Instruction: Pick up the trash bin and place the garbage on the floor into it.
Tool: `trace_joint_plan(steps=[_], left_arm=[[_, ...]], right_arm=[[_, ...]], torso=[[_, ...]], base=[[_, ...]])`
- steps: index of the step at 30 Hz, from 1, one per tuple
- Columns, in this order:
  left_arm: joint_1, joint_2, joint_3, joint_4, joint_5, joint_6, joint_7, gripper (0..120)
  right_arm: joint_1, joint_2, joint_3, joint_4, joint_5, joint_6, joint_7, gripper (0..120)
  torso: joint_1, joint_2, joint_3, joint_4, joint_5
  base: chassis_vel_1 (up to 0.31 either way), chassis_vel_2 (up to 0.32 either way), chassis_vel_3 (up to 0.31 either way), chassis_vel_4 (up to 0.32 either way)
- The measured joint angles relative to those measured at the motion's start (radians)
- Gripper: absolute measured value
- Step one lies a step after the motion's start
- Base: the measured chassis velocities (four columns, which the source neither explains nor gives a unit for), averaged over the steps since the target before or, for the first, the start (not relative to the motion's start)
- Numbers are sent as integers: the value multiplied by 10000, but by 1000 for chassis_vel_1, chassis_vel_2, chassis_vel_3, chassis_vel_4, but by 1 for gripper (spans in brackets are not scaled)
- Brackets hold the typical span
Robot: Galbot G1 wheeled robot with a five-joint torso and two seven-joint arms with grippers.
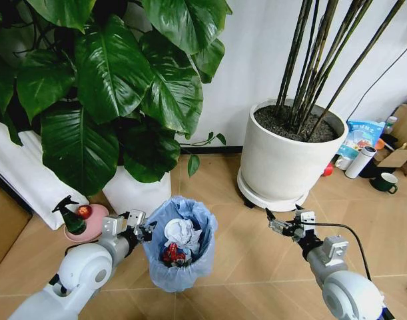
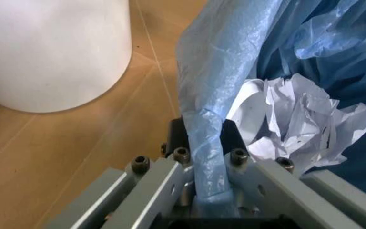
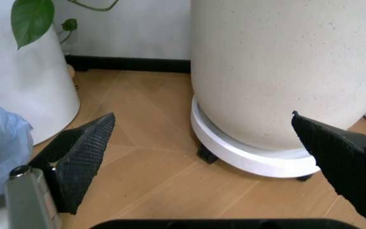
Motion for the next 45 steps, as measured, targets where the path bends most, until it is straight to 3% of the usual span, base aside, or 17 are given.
trace_joint_plan(steps=[45], left_arm=[[198, -73, 8, -43, 159, -150, 101, 0]], right_arm=[[-314, 416, 53, -179, -452, 366, -297, 100]], torso=[[0, 0, 0, 2, 0]], base=[[-51, -128, 52, 125]])
